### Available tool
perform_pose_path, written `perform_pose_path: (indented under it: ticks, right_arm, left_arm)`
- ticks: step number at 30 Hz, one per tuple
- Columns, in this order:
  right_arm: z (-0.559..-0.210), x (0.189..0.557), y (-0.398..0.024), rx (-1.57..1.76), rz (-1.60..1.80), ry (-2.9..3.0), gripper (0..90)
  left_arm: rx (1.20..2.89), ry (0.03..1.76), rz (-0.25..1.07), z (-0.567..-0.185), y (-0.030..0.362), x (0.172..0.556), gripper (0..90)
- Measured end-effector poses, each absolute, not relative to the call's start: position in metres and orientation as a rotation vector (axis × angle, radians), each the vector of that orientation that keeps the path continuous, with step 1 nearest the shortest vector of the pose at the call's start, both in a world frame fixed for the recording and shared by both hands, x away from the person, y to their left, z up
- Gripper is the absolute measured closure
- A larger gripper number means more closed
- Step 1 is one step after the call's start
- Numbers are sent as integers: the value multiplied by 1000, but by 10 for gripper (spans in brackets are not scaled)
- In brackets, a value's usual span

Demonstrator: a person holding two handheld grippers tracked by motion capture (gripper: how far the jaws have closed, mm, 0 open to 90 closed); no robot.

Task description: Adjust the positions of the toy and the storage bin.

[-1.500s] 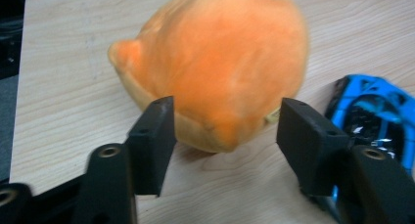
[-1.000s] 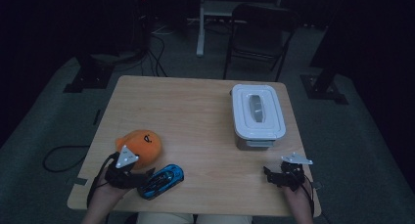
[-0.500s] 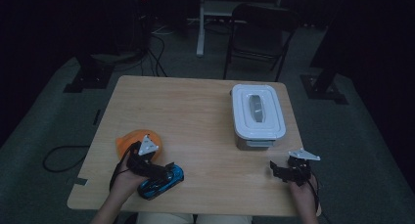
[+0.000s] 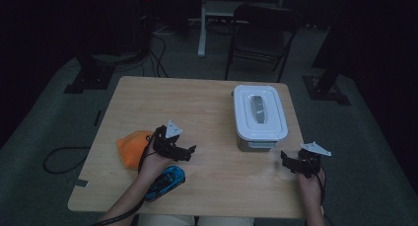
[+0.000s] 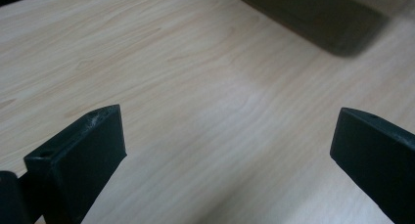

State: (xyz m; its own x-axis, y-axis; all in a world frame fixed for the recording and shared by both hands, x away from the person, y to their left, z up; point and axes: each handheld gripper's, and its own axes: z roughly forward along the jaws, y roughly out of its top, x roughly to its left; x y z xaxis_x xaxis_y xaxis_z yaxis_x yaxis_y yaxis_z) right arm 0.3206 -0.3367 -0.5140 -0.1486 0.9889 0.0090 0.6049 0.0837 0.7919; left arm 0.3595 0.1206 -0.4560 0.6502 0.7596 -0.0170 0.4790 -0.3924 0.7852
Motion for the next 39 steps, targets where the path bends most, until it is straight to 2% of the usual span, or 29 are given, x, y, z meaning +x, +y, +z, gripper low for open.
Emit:
perform_pose_path:
  ticks: [4, 5, 8, 11, 16, 24, 29, 39]
  right_arm:
    - [-514, 326, -337, 1588, 926, 1809, 131]
    - [-513, 331, -336, 1583, 919, 1814, 131]
    - [-510, 337, -336, 1574, 915, 1818, 131]
    - [-505, 346, -336, 1563, 901, 1811, 132]
    - [-500, 363, -340, 1561, 898, 1789, 131]
    - [-502, 390, -351, 1599, 919, 1744, 132]
    - [-504, 400, -348, 1576, 942, 1736, 132]
    - [-507, 422, -342, 1557, 925, 1727, 129]
  left_arm:
    - [2060, 966, 426, -456, 114, 368, 4]
    - [2046, 977, 422, -456, 104, 380, 4]
    - [2050, 969, 482, -458, 94, 390, 5]
    - [2003, 968, 495, -462, 84, 401, 5]
    - [2029, 968, 543, -466, 66, 423, 5]
    - [2032, 1008, 558, -475, 42, 458, 5]
    - [2002, 980, 616, -484, 29, 469, 4]
    - [1999, 965, 629, -489, 3, 484, 4]
